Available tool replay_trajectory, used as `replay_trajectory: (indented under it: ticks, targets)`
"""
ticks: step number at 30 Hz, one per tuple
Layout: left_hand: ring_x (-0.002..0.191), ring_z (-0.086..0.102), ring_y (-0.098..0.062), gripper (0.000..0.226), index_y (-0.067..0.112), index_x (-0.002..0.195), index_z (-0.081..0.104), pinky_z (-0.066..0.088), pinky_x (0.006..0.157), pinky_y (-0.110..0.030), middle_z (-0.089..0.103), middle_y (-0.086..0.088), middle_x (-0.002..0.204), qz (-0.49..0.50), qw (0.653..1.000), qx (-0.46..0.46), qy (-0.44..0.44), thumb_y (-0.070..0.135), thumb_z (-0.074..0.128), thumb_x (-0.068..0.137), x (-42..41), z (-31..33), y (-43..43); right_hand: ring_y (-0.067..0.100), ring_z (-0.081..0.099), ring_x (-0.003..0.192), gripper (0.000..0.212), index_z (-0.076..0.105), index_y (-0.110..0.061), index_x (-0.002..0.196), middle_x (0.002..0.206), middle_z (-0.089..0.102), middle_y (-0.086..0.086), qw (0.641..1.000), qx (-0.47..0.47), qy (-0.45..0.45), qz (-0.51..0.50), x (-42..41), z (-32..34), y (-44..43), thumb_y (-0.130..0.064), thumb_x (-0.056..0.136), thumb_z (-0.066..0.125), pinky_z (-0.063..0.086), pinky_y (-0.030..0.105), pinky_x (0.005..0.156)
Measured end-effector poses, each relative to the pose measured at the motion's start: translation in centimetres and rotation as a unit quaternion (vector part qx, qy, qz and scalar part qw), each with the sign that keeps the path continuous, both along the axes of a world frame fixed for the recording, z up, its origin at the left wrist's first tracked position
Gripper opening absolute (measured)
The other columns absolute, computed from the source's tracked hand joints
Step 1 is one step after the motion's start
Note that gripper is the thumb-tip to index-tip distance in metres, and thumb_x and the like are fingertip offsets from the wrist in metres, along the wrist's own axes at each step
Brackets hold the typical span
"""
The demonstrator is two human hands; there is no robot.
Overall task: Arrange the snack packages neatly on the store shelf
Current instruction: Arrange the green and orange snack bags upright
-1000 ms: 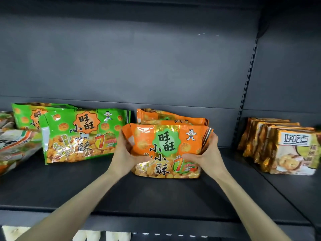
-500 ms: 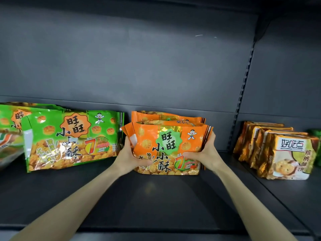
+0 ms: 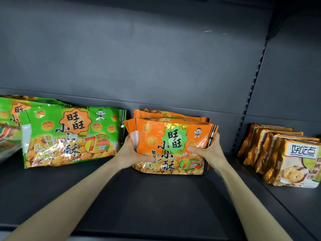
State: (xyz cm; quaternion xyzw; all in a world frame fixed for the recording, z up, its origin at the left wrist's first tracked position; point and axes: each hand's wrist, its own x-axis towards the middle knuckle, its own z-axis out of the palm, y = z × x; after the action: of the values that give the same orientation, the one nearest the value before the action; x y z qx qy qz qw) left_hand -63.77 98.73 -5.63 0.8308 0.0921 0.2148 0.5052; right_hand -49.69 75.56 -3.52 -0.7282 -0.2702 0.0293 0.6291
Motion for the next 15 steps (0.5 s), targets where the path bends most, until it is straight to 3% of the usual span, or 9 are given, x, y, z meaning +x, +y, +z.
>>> replay_trajectory:
  ticks: [2, 4, 5, 8, 11, 15]
  targets:
    - [0.1, 0.064, -0.002, 0.074, 0.013, 0.125, 0.052, 0.052, 0.082, -0.014, 0.067, 0.012, 0.108, -0.034, 0.999, -0.01, 0.025, 0.018, 0.088, 0.061, -0.01, 0.11, 0.1, 0.003, 0.062, 0.087, 0.084, 0.026, -0.025, 0.125, 0.105, 0.057, -0.01, 1.0, 0.004, 0.001, 0.004, 0.12, -0.17, -0.02, -0.004, 0.066, 0.082, 0.051, 0.015, 0.055]
    - [0.079, 0.067, 0.005, 0.051, 0.015, 0.11, 0.06, 0.054, 0.075, -0.013, 0.072, 0.018, 0.082, -0.04, 0.999, -0.007, 0.025, 0.013, 0.085, 0.066, 0.02, 0.17, 0.02, 0.003, 0.061, 0.086, 0.082, 0.026, -0.027, 0.124, 0.104, 0.057, -0.011, 1.0, 0.007, 0.001, 0.005, 0.28, -0.21, -0.07, -0.004, 0.067, 0.081, 0.051, 0.012, 0.052]
    - [0.077, 0.067, 0.006, 0.047, 0.016, 0.107, 0.061, 0.053, 0.072, -0.011, 0.072, 0.019, 0.079, -0.04, 0.999, -0.011, 0.022, 0.013, 0.084, 0.066, 0.11, 0.16, 0.0, 0.003, 0.061, 0.086, 0.083, 0.026, -0.027, 0.125, 0.104, 0.056, -0.011, 1.0, 0.008, 0.001, 0.006, 0.3, -0.2, -0.08, -0.003, 0.068, 0.08, 0.051, 0.012, 0.052]
    - [0.089, 0.067, 0.003, 0.055, 0.019, 0.114, 0.06, 0.052, 0.079, -0.013, 0.072, 0.013, 0.095, -0.039, 0.999, -0.01, 0.017, 0.018, 0.086, 0.065, 0.22, 0.01, 0.0, 0.003, 0.061, 0.086, 0.085, 0.025, -0.026, 0.129, 0.104, 0.056, -0.012, 1.0, 0.003, -0.002, 0.011, 0.37, -0.27, -0.11, -0.004, 0.069, 0.08, 0.051, 0.011, 0.052]
    - [0.087, 0.065, 0.007, 0.05, 0.025, 0.107, 0.059, 0.052, 0.084, -0.017, 0.07, 0.016, 0.094, -0.031, 0.999, 0.005, 0.03, 0.021, 0.085, 0.065, 0.18, -0.04, -0.11, 0.003, 0.061, 0.086, 0.088, 0.023, -0.024, 0.133, 0.105, 0.055, -0.013, 1.0, -0.008, -0.006, 0.01, 0.34, -0.16, -0.11, -0.006, 0.069, 0.08, 0.052, 0.013, 0.053]
    - [0.094, 0.065, -0.007, 0.057, 0.02, 0.11, 0.059, 0.051, 0.086, -0.025, 0.07, 0.011, 0.097, 0.02, 0.998, 0.039, 0.048, 0.032, 0.087, 0.062, 0.25, -0.22, -0.11, 0.002, 0.058, 0.088, 0.096, 0.019, -0.021, 0.138, 0.115, 0.054, -0.006, 1.0, -0.024, -0.011, 0.0, 0.09, 0.01, -0.23, -0.01, 0.067, 0.082, 0.049, 0.016, 0.061]
